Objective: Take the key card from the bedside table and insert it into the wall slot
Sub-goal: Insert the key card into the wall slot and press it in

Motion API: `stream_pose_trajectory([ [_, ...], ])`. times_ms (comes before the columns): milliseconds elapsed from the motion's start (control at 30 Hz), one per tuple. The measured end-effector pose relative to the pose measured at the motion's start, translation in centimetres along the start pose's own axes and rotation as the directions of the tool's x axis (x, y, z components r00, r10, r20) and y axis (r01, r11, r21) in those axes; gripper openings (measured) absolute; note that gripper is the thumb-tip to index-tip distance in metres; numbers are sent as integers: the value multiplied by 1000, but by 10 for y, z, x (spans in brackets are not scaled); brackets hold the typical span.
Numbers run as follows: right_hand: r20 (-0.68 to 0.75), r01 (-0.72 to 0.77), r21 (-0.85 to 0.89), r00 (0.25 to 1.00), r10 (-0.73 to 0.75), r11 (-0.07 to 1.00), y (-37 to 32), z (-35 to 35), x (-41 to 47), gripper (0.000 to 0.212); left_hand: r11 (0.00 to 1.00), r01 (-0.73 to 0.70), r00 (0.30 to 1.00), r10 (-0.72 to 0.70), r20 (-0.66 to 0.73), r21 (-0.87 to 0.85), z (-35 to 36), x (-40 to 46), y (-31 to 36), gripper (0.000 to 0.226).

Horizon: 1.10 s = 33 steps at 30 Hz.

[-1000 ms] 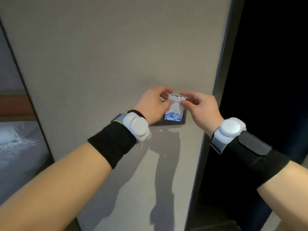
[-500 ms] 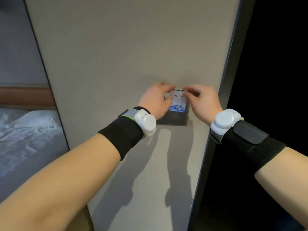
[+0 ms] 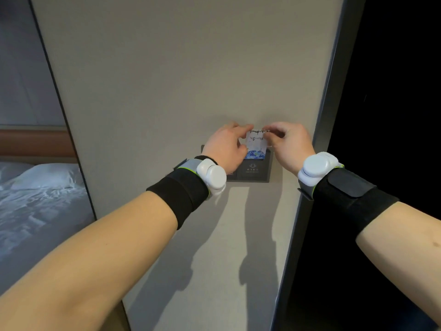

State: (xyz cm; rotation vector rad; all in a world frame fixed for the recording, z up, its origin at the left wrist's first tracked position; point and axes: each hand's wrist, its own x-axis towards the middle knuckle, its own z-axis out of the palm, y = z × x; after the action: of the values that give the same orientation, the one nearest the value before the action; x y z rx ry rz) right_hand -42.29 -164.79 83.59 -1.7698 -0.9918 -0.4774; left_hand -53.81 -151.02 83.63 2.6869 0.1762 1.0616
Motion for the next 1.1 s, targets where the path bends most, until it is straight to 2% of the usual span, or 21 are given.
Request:
stream_pose_trajectory([
  [667, 0, -52, -81, 999, 52, 995, 12, 10, -2, 15, 1000, -19, 999, 20, 36, -21, 17, -1, -6, 54],
  [867, 17, -50, -102, 999, 52, 994, 17, 13, -6, 14, 1000, -9, 999, 9, 42, 15, 24, -2, -9, 54],
  [1100, -3, 9, -185, 1000, -10, 983, 21, 17, -7, 13, 988, 6, 1000, -7, 11, 157, 30, -4, -12, 58],
])
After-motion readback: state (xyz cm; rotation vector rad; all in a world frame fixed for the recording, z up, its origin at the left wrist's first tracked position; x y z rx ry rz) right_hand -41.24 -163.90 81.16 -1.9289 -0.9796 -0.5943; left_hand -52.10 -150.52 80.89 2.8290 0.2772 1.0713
